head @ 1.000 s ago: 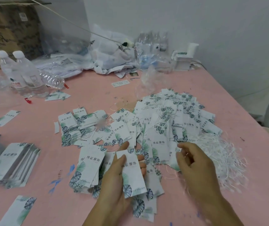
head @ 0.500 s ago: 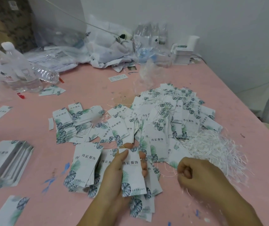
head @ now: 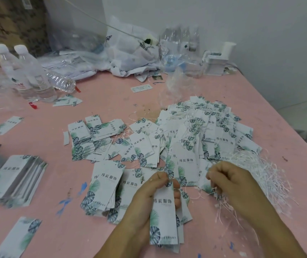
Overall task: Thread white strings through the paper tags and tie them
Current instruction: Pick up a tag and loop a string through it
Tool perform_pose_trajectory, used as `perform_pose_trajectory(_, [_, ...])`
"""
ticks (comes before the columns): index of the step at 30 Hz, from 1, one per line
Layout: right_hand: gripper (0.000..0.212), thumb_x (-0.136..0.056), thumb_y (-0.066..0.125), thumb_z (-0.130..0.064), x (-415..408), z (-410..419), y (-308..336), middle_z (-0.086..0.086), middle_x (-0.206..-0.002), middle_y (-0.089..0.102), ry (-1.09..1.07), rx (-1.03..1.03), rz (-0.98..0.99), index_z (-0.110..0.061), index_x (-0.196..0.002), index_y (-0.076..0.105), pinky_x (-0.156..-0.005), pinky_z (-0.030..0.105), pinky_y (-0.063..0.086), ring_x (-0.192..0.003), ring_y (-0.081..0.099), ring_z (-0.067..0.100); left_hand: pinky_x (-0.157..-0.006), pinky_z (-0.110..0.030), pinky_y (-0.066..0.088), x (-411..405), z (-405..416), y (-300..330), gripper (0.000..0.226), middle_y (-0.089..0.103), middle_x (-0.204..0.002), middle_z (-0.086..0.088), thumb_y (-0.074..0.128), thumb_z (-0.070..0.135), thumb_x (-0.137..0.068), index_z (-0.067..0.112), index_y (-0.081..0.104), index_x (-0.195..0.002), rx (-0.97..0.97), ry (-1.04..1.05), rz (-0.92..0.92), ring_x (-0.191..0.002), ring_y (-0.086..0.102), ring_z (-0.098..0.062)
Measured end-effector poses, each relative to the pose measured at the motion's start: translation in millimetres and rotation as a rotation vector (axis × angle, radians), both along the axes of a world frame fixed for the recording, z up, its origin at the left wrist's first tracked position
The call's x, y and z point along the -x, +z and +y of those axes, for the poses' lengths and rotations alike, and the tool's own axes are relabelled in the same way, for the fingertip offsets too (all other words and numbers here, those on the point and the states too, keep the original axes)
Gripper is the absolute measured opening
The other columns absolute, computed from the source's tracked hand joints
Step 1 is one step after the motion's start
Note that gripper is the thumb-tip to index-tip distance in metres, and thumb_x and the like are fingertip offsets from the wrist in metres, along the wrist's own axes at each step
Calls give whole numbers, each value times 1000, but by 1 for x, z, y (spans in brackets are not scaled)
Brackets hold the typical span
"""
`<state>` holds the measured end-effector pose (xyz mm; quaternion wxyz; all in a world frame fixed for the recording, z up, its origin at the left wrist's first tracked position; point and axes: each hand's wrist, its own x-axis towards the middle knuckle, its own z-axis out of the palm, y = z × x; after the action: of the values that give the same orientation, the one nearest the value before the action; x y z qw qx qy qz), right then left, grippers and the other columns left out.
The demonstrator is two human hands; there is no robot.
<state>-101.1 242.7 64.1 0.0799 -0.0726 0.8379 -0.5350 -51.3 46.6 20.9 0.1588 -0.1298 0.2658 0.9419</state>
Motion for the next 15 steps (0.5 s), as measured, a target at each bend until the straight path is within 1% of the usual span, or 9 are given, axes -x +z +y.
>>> perform_pose_trajectory(2, [27, -92, 57, -8, -3, -18, 6, 6, -62, 63, 41, 190, -36, -19, -68, 63, -48, 20, 45, -50, 54, 11, -57, -30, 47, -1, -1, 0, 14, 57, -79, -16, 76, 15, -78, 9, 63, -80, 72, -48, 38, -63, 52, -24])
perform_pose_trajectory(3, [27, -92, 57, -8, -6, -28, 7, 6, -61, 62, 64, 244, -41, -20, -69, 64, -46, 21, 45, -49, 53, 12, -56, -30, 47, -2, -1, -1, 17, 57, -77, -16, 76, 20, -80, 8, 64, -83, 120, -67, 45, -61, 53, -24])
perform_pose_trajectory(5, [21, -91, 61, -11, -15, -44, 4, 2, -57, 62, 92, 295, -38, -20, -73, 66, -45, 18, 45, -47, 54, 10, -54, -28, 49, -3, 0, -3, 27, 59, -74, -17, 71, 31, -83, 6, 66, -88, 197, -71, 32, -58, 56, -25])
perform_pose_trajectory(7, [15, -90, 65, -16, -25, -53, -6, 3, -58, 63, 115, 259, -5, -23, -77, 67, -48, 22, 50, -48, 59, 11, -52, -28, 50, -4, 1, -2, 32, 60, -72, -19, 65, 38, -85, 7, 70, -89, 255, -55, 21, -56, 58, -25])
perform_pose_trajectory(9, [6, -89, 66, -22, -33, -57, -18, 5, -62, 65, 128, 163, 62, -26, -85, 69, -55, 35, 56, -53, 63, 19, -55, -30, 50, -3, 0, -1, 32, 60, -73, -21, 66, 39, -84, 9, 71, -89, 332, -29, 42, -59, 58, -25])
perform_pose_trajectory(10, [4, -87, 66, -25, -35, -57, -23, 5, -63, 65, 121, 136, 87, -27, -87, 70, -57, 39, 58, -56, 64, 22, -57, -30, 50, -3, -1, -1, 31, 60, -75, -22, 69, 38, -81, 8, 71, -89, 376, -10, 57, -62, 58, -26])
perform_pose_trajectory(11, [6, -84, 66, -27, -36, -56, -27, 5, -63, 65, 111, 125, 104, -28, -88, 71, -59, 39, 58, -57, 64, 23, -58, -30, 52, -3, -2, -2, 30, 61, -77, -23, 71, 36, -79, 7, 71, -89, 413, 6, 70, -63, 59, -26])
perform_pose_trajectory(12, [9, -83, 65, -28, -36, -55, -29, 4, -64, 67, 106, 131, 111, -29, -88, 72, -59, 36, 58, -58, 65, 21, -58, -30, 54, -4, -2, -3, 29, 63, -77, -23, 73, 34, -78, 7, 70, -89, 439, 15, 78, -64, 60, -26])
perform_pose_trajectory(15, [14, -86, 68, -23, -35, -50, -34, 1, -68, 72, 132, 180, 112, -34, -91, 74, -59, 20, 55, -61, 68, 11, -53, -27, 53, -5, -3, -4, 22, 65, -68, -19, 81, 22, -79, 6, 67, -84, 430, 34, 110, -54, 60, -23])
